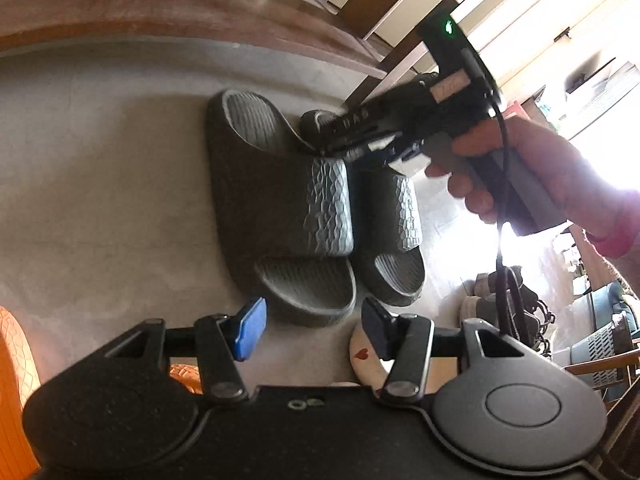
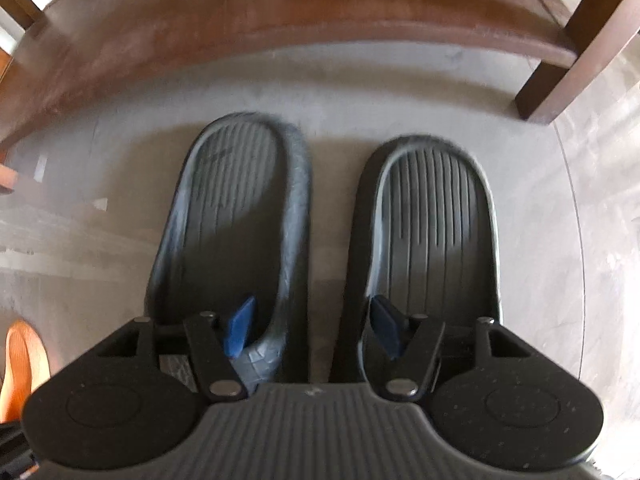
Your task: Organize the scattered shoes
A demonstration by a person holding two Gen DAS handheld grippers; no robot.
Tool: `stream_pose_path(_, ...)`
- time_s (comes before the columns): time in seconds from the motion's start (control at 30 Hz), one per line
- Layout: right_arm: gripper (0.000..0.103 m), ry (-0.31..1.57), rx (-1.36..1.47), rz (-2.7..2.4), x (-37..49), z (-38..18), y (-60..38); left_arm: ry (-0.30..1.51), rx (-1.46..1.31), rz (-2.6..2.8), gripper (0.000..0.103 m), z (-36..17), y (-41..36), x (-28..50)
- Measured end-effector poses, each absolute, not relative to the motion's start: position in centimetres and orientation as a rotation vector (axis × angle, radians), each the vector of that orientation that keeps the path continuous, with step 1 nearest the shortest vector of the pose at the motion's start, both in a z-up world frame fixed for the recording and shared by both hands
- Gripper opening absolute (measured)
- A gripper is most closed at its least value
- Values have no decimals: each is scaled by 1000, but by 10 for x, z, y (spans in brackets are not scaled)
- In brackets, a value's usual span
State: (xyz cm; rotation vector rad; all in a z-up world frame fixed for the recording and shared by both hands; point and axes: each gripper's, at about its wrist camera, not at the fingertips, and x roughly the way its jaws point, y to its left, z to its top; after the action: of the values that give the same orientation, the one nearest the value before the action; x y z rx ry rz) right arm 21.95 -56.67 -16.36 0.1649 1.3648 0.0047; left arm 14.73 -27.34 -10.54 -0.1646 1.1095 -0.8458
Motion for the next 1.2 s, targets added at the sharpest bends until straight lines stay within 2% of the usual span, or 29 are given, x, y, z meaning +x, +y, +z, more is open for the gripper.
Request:
stream_pose_path(0.07,50,1396,177,29,213,-166,-573,1104,-168,-847,53,-103,-271,147)
stream_pose_path(0.3,51,1446,167,53,206,-173,-575,1099,-171,-848,53,-102,-276,149)
stream_pose_path(0.47,38,1419,-9,89,210,-172,-553,1093,-166,-853,53,-100,-275,151)
stream_pose_path(0.53,36,1400,-69,141,206,-171,-545,1089,-166,-846,53,-101,-276,153)
stream_pose_path(0.7,39,1385,-110,189,197,-171,-536,1086,-168,-842,54,-100,-275,156)
stream_pose_path(0.83,47,1471,-137,201,207,-177,-530,1117,-169,-898,54,-101,-281,153)
stream_pose_path(1.03,50,1594,-176,229,215,-183,-521,1129,-131,-958,54,-104,-294,147)
stream_pose_path(1.1,54,1603,-219,222,217,-183,-516,1118,-110,-953,54,-103,-295,146)
stream_pose_path(1.13,60,1596,-243,217,217,-182,-513,1105,-93,-938,54,-102,-294,146)
stream_pose_path(1.2,62,1569,-295,220,215,-178,-508,1075,-43,-890,54,-99,-293,146)
